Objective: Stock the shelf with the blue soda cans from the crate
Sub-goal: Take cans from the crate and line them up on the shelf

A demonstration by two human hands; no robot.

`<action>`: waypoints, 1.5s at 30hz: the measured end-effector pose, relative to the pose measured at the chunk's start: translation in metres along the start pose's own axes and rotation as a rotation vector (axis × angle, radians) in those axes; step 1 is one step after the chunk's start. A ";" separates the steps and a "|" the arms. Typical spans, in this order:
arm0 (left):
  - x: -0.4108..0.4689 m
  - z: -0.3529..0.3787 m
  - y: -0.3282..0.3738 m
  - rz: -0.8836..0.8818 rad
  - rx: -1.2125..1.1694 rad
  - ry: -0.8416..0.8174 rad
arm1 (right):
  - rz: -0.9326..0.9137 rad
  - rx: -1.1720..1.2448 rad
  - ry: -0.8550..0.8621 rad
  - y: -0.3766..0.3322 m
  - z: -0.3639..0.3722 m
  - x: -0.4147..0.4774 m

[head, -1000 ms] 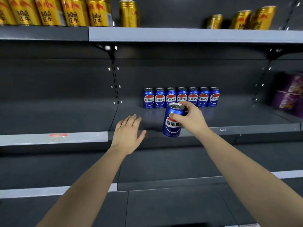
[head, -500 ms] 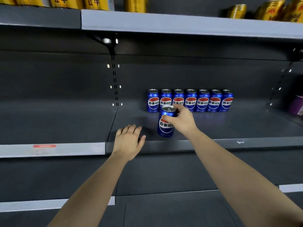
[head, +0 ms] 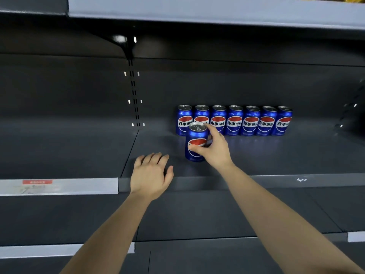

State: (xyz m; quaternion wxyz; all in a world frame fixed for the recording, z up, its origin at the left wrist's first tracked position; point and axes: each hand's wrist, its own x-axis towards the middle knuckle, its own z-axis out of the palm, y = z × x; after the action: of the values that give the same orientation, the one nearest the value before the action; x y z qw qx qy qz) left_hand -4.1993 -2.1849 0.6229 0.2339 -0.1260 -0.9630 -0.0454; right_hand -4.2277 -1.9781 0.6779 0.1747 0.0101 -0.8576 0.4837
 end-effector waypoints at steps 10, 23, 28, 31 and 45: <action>-0.001 0.000 0.001 -0.022 0.000 0.028 | 0.047 -0.038 0.076 -0.003 0.029 0.043; 0.000 0.001 0.001 -0.018 0.013 0.055 | 0.032 -0.055 0.111 0.003 0.046 0.069; 0.000 0.002 0.000 -0.018 0.014 0.035 | 0.043 -0.033 0.081 0.007 0.045 0.067; 0.000 0.002 0.000 -0.012 0.012 0.035 | 0.068 -0.055 0.050 0.011 0.040 0.060; -0.020 -0.005 0.026 0.080 -0.093 -0.005 | 0.037 -0.315 -0.026 0.027 -0.037 -0.043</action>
State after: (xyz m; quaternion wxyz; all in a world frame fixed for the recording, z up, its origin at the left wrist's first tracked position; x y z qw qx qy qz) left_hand -4.1728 -2.1656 0.6190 0.2269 -0.1750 -0.9547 -0.0802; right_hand -4.1817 -1.9395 0.6602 0.1538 -0.0270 -0.9251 0.3462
